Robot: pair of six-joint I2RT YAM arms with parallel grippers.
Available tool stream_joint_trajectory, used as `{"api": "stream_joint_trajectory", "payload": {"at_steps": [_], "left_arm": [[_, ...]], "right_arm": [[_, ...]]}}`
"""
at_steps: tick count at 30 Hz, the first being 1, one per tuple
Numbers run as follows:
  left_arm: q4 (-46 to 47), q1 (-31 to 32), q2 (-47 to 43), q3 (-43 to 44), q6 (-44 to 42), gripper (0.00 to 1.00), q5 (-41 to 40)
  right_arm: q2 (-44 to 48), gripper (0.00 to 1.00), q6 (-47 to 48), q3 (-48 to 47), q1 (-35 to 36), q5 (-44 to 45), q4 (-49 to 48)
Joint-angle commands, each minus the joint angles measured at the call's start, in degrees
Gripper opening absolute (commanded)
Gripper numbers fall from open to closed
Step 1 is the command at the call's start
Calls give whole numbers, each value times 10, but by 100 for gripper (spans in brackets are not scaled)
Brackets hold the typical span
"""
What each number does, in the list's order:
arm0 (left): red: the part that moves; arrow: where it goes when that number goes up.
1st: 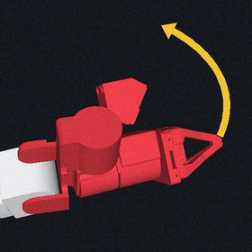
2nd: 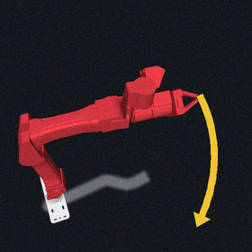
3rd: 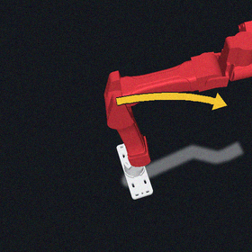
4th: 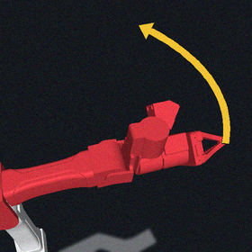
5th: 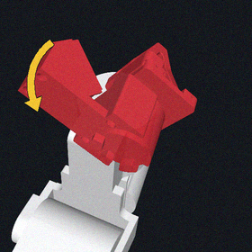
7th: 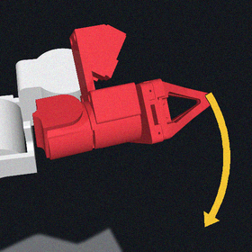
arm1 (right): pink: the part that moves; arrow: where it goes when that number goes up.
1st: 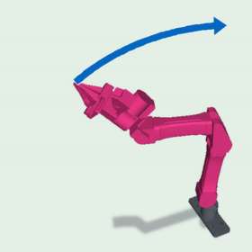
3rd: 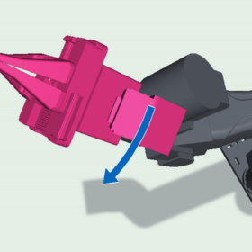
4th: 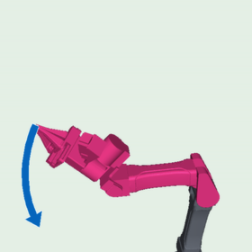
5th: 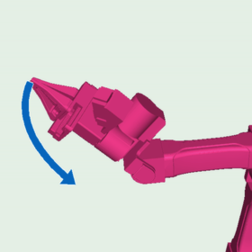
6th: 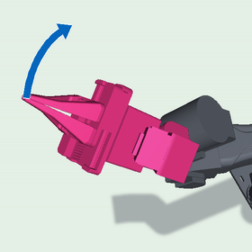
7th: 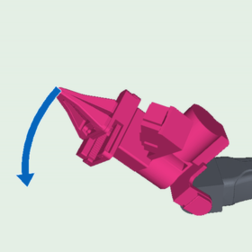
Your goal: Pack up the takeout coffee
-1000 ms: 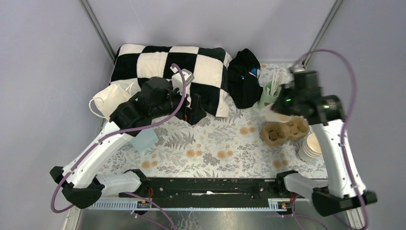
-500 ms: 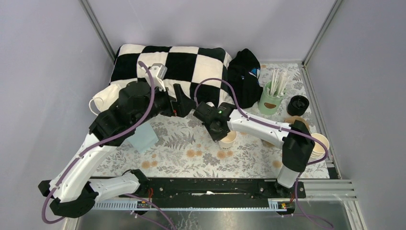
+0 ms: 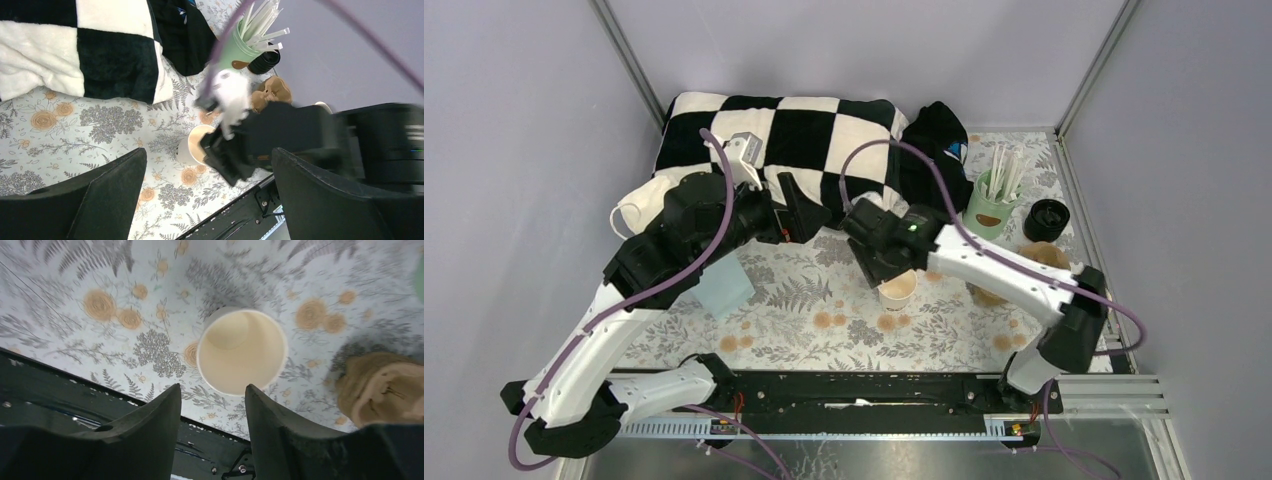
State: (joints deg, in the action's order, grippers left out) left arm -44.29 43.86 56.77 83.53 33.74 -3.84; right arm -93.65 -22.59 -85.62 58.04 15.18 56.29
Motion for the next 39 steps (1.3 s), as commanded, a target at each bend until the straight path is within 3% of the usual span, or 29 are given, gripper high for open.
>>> {"api": "stream_joint_trajectory", "payload": {"at_steps": [1, 4, 8, 11, 17, 21, 27, 39], "left_arm": [[3, 0, 9, 15, -13, 99, 3], [3, 0, 19, 21, -27, 99, 11], [2, 0, 41, 26, -64, 99, 35], [-5, 0, 59, 34, -100, 99, 69], [-24, -1, 74, 37, -194, 99, 100], [-22, 3, 67, 20, -222, 99, 107], [-23, 19, 41, -21, -233, 99, 102], [-18, 20, 53, -32, -241, 99, 94]], "right_arm": [[108, 57, -23, -86, -13, 104, 89], [179, 53, -16, -87, -109, 132, 112], [253, 52, 60, -37, -331, 99, 62], [232, 53, 93, -25, -482, 64, 31], [149, 53, 75, -7, -710, -14, -57], [68, 54, 67, -6, -775, -56, -92], [-45, 64, 70, -38, -810, -78, -106], [-148, 56, 69, -73, -811, -80, -120]]}}
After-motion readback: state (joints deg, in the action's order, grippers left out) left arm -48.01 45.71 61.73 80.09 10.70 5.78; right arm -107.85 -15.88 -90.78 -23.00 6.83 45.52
